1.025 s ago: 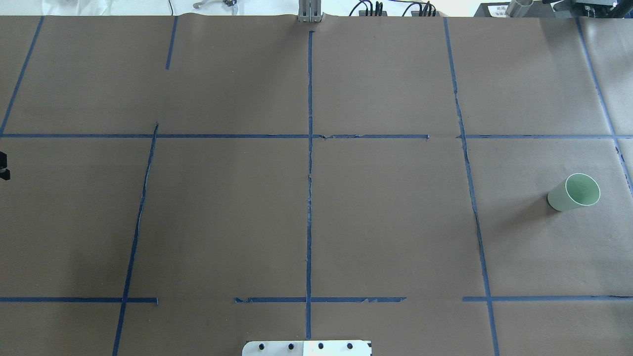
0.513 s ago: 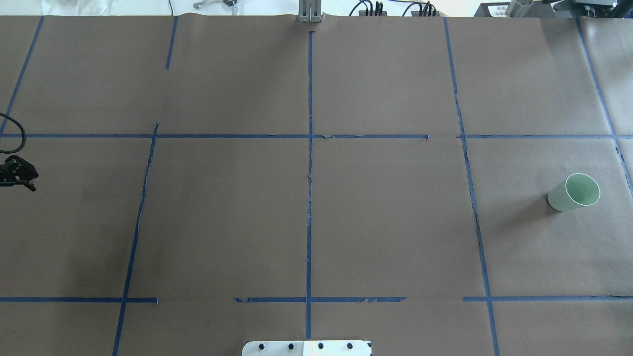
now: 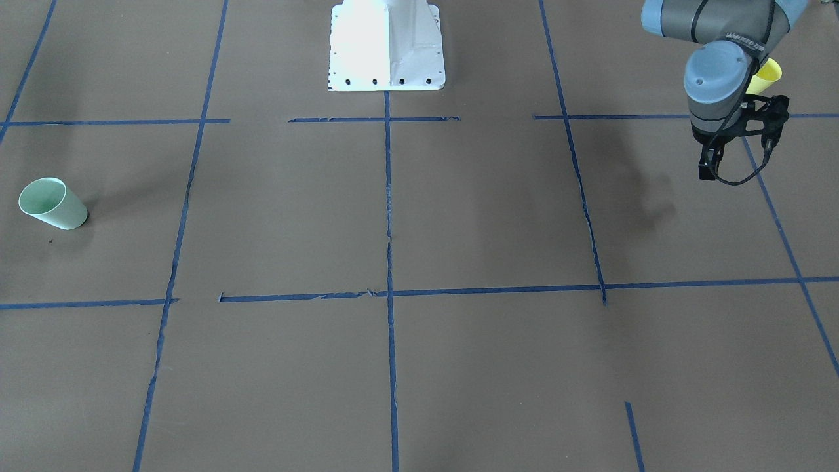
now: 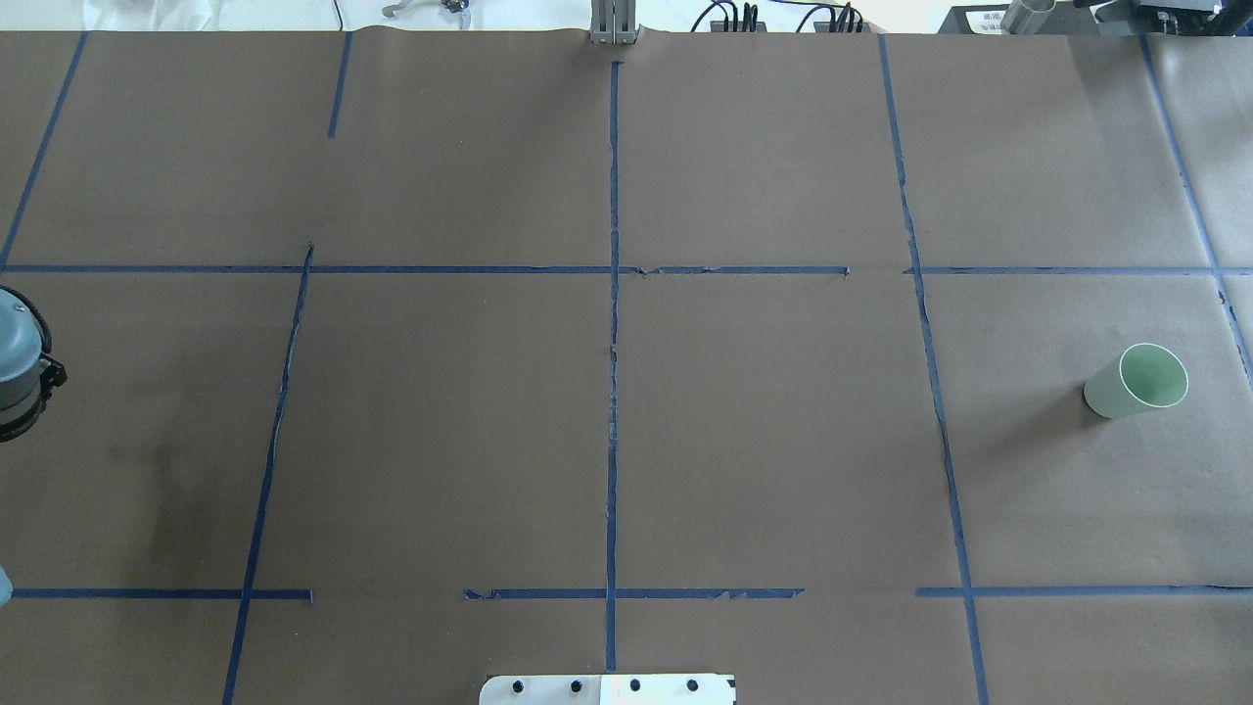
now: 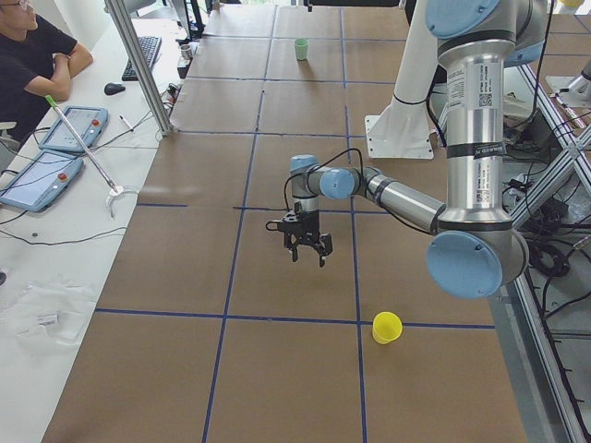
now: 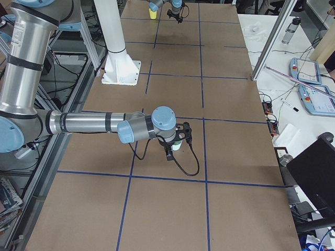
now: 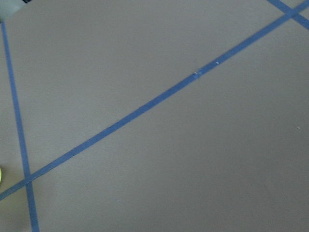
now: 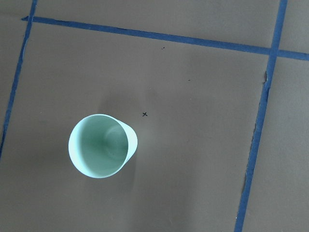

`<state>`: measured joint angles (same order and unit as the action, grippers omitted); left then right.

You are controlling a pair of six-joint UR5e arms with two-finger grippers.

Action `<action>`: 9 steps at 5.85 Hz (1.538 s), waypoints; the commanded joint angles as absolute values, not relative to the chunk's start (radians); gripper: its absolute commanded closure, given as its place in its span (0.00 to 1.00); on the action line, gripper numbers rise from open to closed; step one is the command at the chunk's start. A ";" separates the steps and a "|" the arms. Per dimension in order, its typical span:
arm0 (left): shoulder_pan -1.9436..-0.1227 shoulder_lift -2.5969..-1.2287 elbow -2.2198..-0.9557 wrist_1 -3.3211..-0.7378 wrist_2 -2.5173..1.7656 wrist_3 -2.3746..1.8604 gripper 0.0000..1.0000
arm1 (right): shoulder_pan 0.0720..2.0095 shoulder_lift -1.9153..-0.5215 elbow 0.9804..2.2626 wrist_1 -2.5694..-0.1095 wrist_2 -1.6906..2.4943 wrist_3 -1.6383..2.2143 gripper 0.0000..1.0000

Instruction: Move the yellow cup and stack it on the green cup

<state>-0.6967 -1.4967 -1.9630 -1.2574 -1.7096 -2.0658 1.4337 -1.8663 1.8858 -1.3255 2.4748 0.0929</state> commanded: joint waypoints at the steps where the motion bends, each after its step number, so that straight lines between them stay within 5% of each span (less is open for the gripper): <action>1: -0.654 -1.519 -1.950 -1.027 -1.684 -2.271 0.00 | 1.425 -1.865 1.885 -1.327 2.476 0.094 0.00; 5: -0.570 -1.517 -1.673 -0.940 -1.698 -2.631 0.00 | 1.404 -1.867 1.884 -1.327 2.476 0.092 0.00; 9: -0.462 -1.474 -1.646 -0.928 -1.839 -2.738 0.00 | 1.404 -1.867 1.885 -1.325 2.477 0.094 0.00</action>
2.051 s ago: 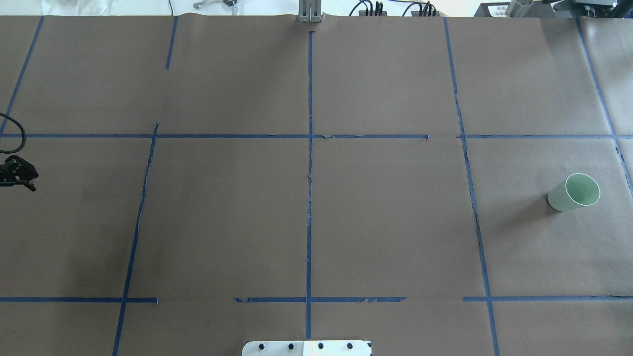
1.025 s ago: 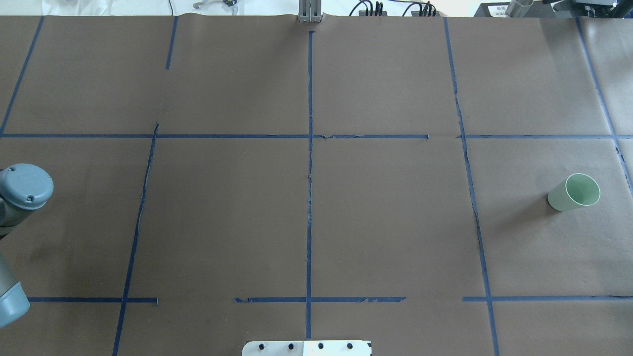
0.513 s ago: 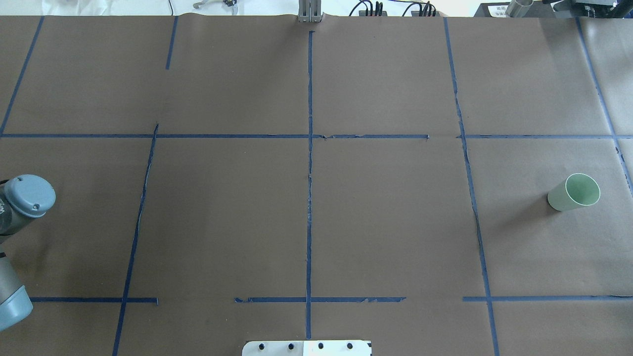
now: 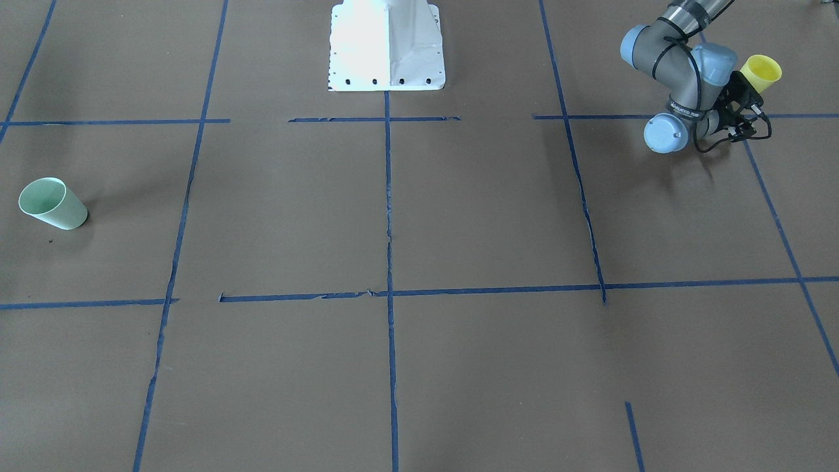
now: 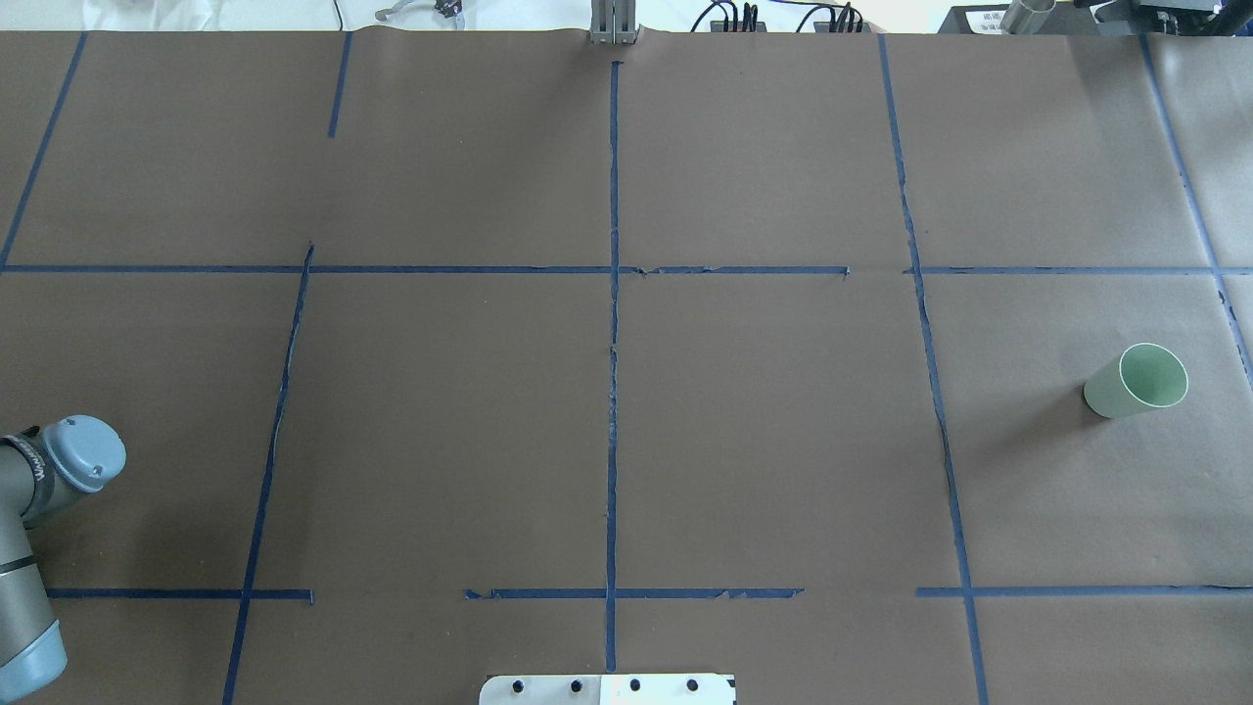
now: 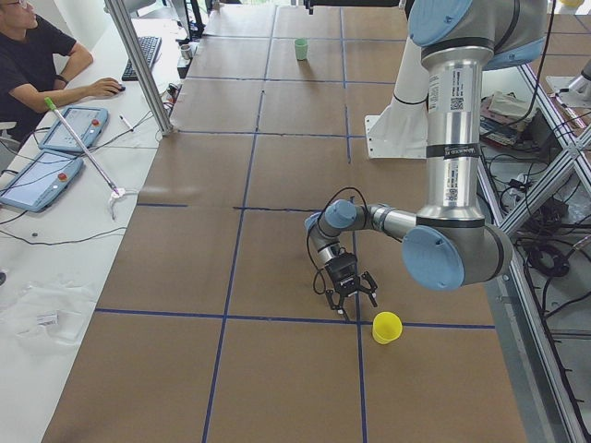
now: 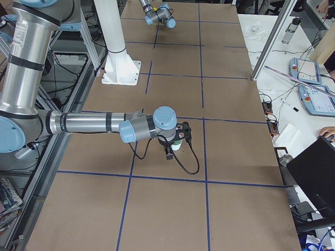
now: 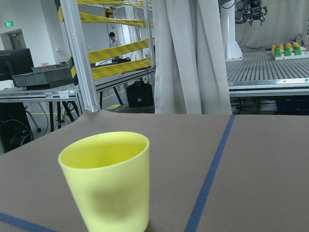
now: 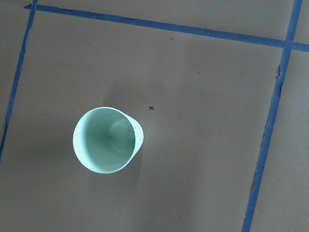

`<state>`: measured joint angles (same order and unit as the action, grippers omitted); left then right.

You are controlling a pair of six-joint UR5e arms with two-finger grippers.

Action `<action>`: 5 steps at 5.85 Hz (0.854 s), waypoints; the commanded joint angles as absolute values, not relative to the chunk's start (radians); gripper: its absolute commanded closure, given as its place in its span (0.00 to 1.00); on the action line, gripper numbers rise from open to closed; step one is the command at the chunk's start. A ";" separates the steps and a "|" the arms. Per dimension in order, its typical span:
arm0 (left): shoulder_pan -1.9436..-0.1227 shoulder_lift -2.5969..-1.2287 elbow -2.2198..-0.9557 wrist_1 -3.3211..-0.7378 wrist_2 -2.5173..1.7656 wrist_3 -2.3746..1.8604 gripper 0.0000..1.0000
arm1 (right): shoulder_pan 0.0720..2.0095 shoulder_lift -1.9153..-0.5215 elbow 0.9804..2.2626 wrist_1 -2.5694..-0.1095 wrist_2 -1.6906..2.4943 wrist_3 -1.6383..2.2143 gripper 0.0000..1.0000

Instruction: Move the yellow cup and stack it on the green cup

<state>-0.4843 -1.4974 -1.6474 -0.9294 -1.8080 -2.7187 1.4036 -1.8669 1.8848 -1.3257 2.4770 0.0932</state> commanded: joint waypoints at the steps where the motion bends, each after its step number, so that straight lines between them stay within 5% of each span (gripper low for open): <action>1: -0.444 -1.450 -1.646 -0.928 -1.842 -2.765 0.00 | 1.404 -1.868 1.887 -1.324 2.490 0.092 0.00; 5: -0.382 -1.407 -1.614 -0.954 -1.873 -2.887 0.00 | 1.404 -1.865 1.887 -1.327 2.525 0.094 0.00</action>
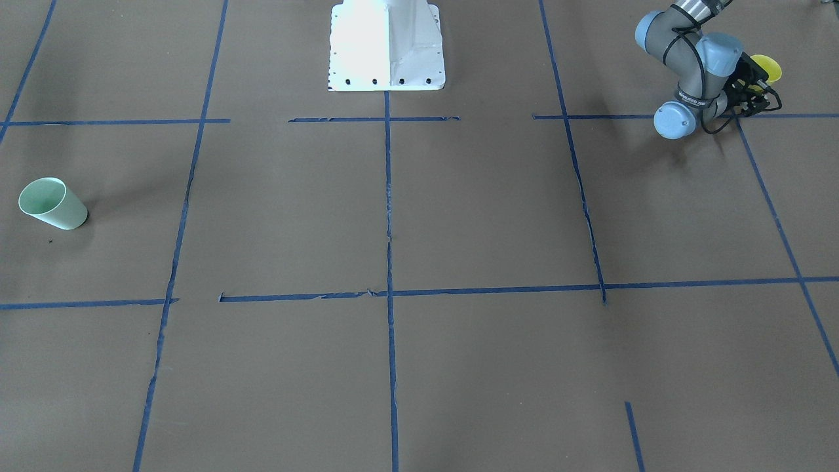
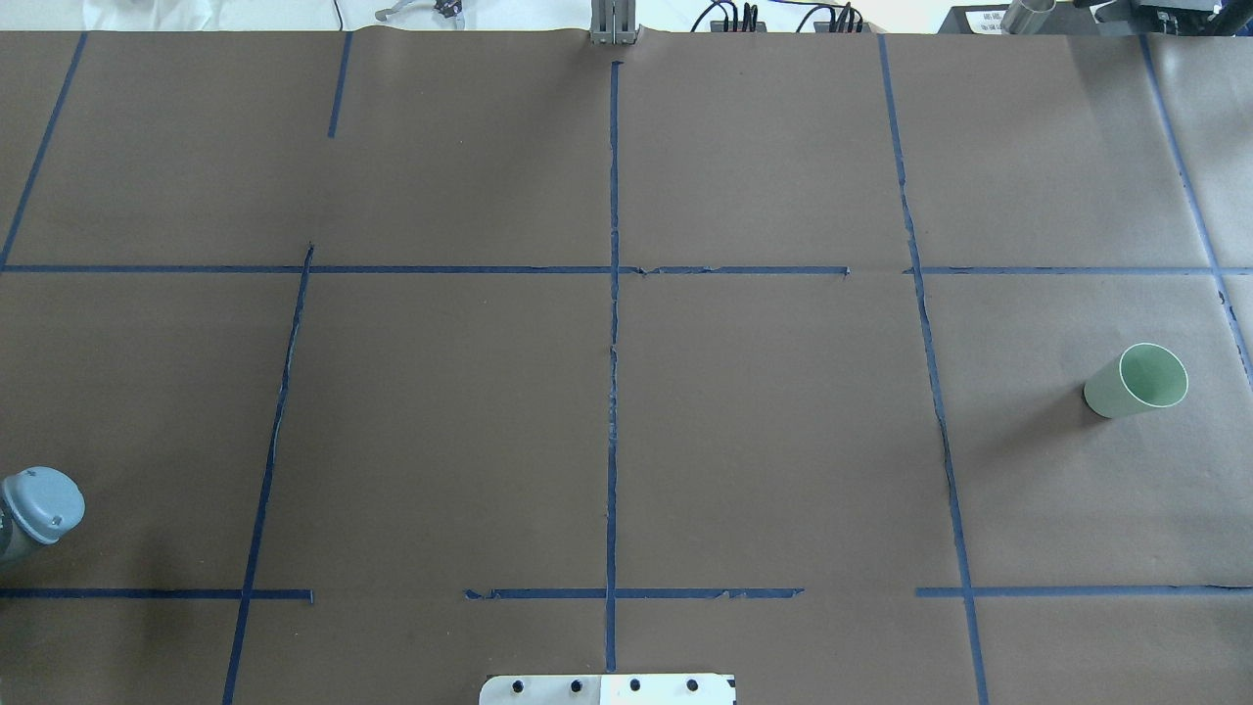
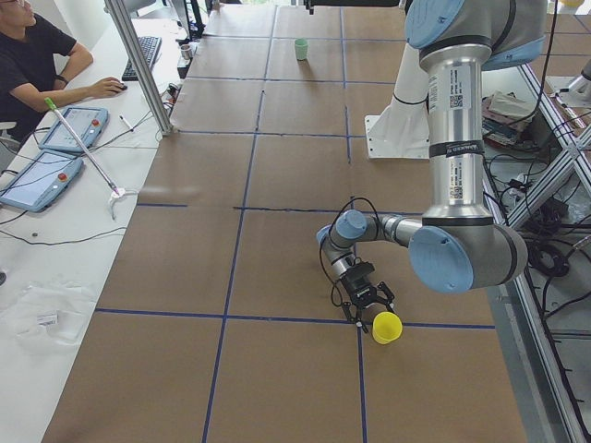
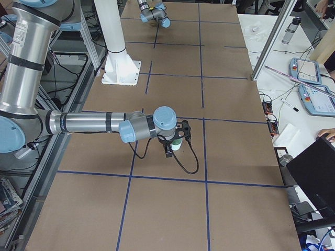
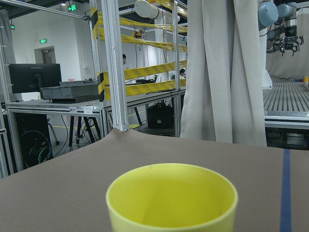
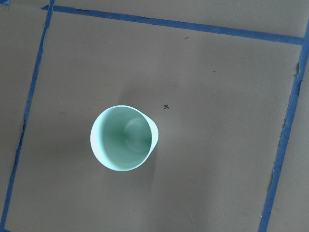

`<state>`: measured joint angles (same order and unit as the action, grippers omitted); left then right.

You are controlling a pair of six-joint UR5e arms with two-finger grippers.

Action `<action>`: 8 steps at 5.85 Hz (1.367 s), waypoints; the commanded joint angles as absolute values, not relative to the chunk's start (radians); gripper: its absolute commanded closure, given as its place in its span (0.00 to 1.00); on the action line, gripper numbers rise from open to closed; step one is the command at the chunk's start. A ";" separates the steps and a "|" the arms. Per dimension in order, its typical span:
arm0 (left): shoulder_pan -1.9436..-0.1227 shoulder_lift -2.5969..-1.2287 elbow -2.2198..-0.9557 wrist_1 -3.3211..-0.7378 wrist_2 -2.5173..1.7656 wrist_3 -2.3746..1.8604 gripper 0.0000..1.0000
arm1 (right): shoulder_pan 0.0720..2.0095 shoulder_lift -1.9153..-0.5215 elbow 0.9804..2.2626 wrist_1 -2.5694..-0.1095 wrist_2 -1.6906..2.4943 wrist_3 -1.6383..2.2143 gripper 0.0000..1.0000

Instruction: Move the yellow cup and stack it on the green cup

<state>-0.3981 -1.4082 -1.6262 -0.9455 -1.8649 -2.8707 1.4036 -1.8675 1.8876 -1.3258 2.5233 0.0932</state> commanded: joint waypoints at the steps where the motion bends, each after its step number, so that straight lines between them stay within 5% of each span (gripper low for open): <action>1: -0.376 -1.407 -1.576 -0.995 -1.871 -2.904 0.00 | 1.404 -1.865 1.887 -1.327 2.525 0.094 0.00; 2: -0.371 -1.391 -1.577 -0.999 -1.871 -2.904 0.00 | 1.404 -1.865 1.888 -1.327 2.525 0.095 0.00; 3: -0.370 -1.384 -1.577 -0.999 -1.870 -2.907 0.30 | 1.404 -1.865 1.888 -1.327 2.525 0.095 0.00; 4: -0.370 -1.382 -1.578 -0.999 -1.865 -2.905 0.72 | 1.402 -1.865 1.890 -1.327 2.525 0.095 0.00; 5: -0.370 -1.340 -1.606 -0.997 -1.858 -2.887 0.87 | 1.402 -1.864 1.891 -1.325 2.525 0.095 0.00; 8: -0.353 -1.360 -1.767 -0.864 -1.619 -2.754 0.92 | 1.401 -1.850 1.893 -1.322 2.522 0.095 0.00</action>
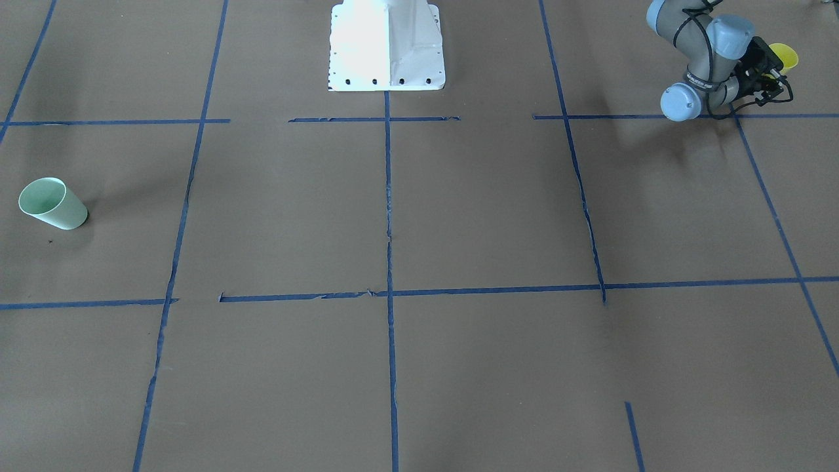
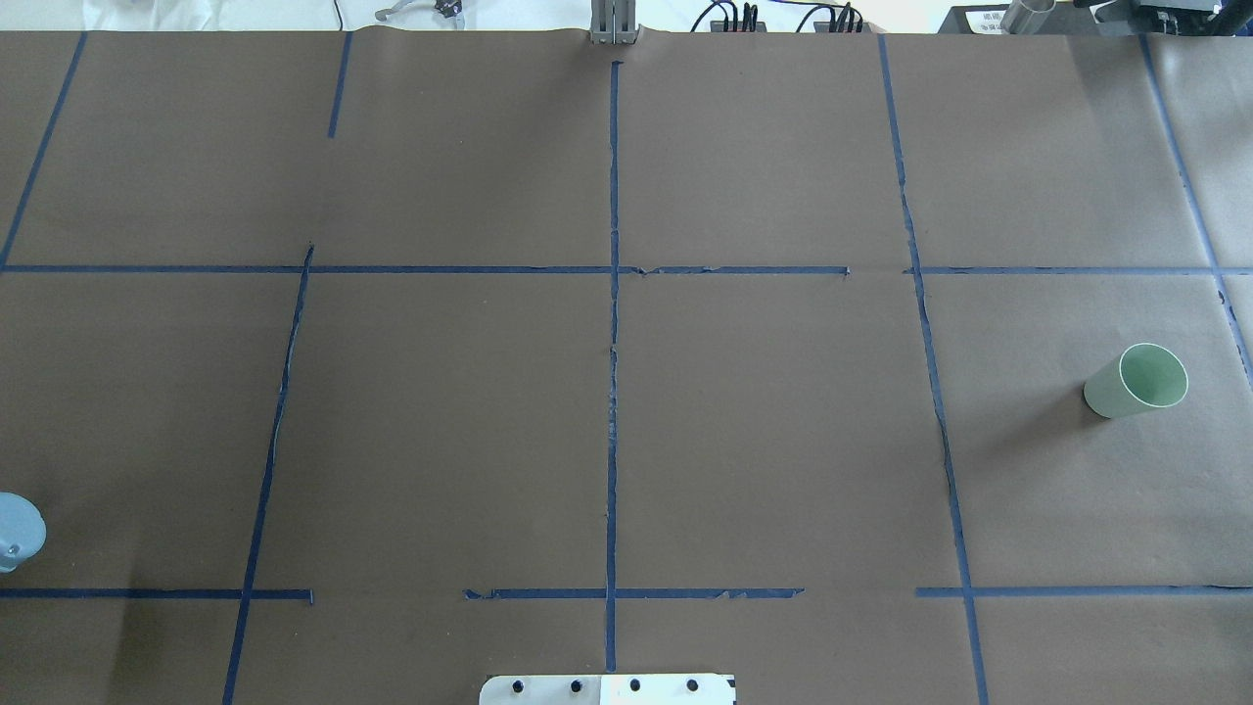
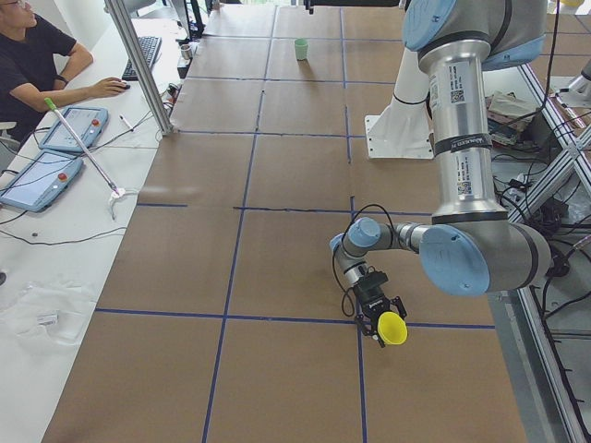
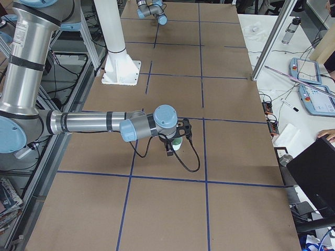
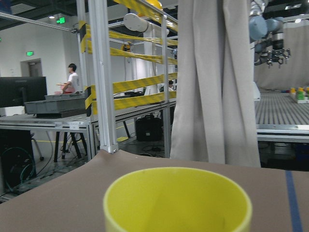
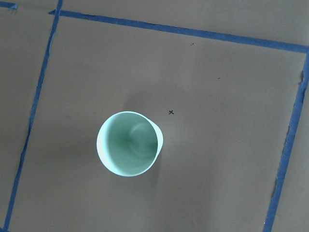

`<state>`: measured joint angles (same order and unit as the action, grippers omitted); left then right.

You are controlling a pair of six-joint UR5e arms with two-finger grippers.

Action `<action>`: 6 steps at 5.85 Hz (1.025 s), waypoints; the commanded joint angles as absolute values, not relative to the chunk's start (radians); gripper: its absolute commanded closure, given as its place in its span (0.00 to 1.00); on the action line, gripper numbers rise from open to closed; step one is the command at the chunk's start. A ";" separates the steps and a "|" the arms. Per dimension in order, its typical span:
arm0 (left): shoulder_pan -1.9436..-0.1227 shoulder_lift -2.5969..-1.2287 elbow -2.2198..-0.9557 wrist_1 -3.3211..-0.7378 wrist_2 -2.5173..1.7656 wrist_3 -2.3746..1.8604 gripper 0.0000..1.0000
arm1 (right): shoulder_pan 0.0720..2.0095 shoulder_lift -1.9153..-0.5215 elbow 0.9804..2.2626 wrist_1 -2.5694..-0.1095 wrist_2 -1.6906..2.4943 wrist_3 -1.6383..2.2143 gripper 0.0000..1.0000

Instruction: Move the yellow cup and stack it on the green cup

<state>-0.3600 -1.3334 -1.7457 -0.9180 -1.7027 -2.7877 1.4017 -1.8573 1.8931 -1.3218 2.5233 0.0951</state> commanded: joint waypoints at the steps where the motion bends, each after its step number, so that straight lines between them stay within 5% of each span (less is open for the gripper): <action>1: -0.357 -1.389 -1.770 -0.861 -1.466 -2.719 0.93 | 1.399 -1.832 1.891 -1.321 2.520 0.094 0.00; 6: -0.540 -1.586 -1.773 -0.997 -0.890 -2.341 0.95 | 1.399 -1.790 1.936 -1.319 2.513 0.094 0.00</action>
<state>-0.5052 -1.5513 -1.7744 -0.9610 -0.9614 -2.3949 1.3990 -1.8037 1.9349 -1.3192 2.5151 0.0935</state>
